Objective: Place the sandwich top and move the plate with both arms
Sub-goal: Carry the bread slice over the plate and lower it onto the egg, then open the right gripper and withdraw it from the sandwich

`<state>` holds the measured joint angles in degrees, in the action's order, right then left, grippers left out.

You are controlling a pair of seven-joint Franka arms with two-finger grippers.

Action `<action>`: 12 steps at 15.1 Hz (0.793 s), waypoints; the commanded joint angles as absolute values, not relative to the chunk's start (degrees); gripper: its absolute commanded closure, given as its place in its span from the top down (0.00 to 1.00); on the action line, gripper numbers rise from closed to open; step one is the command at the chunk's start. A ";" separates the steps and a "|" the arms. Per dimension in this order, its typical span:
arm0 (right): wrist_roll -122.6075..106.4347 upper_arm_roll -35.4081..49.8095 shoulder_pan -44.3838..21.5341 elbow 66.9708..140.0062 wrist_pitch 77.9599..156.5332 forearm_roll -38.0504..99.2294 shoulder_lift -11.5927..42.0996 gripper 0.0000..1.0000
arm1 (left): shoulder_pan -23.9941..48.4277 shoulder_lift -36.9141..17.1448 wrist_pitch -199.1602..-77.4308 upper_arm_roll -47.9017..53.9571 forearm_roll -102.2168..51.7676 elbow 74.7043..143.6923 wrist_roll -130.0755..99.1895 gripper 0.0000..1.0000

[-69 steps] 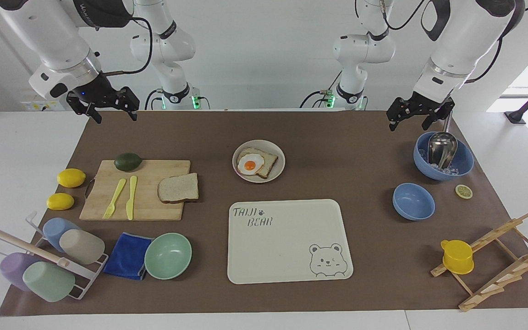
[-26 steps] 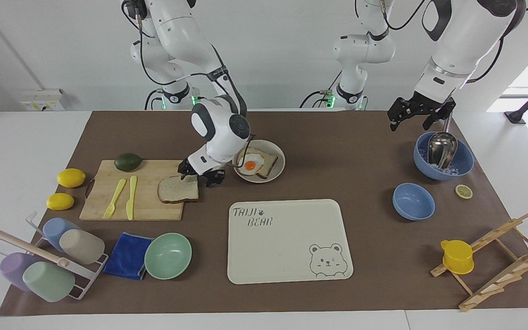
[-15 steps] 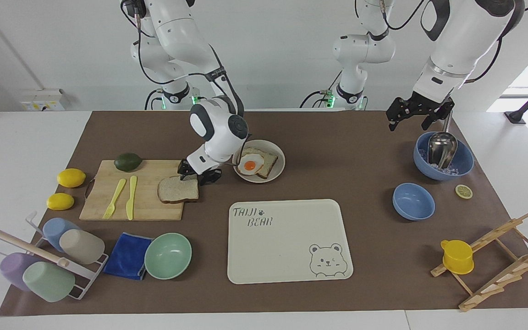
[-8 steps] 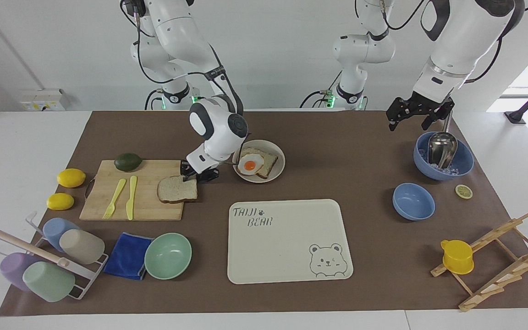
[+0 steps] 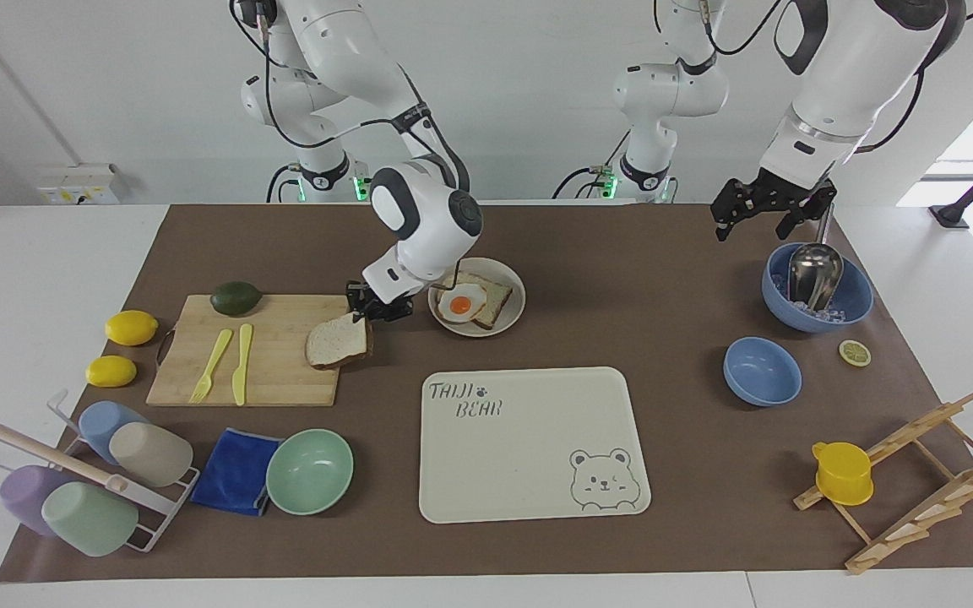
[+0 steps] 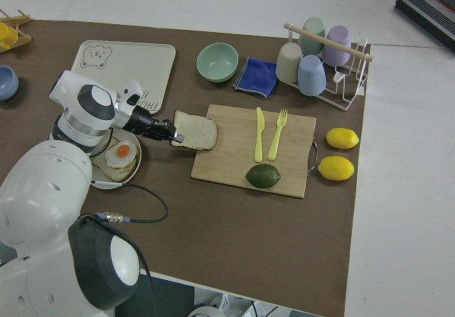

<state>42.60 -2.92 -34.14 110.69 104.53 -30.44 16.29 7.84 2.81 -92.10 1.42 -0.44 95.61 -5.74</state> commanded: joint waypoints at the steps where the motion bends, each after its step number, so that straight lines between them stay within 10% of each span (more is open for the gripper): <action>1: 42.71 -0.81 -34.80 107.93 101.26 -28.05 16.87 0.00 | 7.91 3.69 -92.64 1.41 0.53 96.42 -5.71 1.00; 12: 45.17 3.43 -39.64 95.97 99.58 -14.42 20.13 0.00 | 7.73 3.60 -92.72 1.41 0.44 96.42 -5.80 1.00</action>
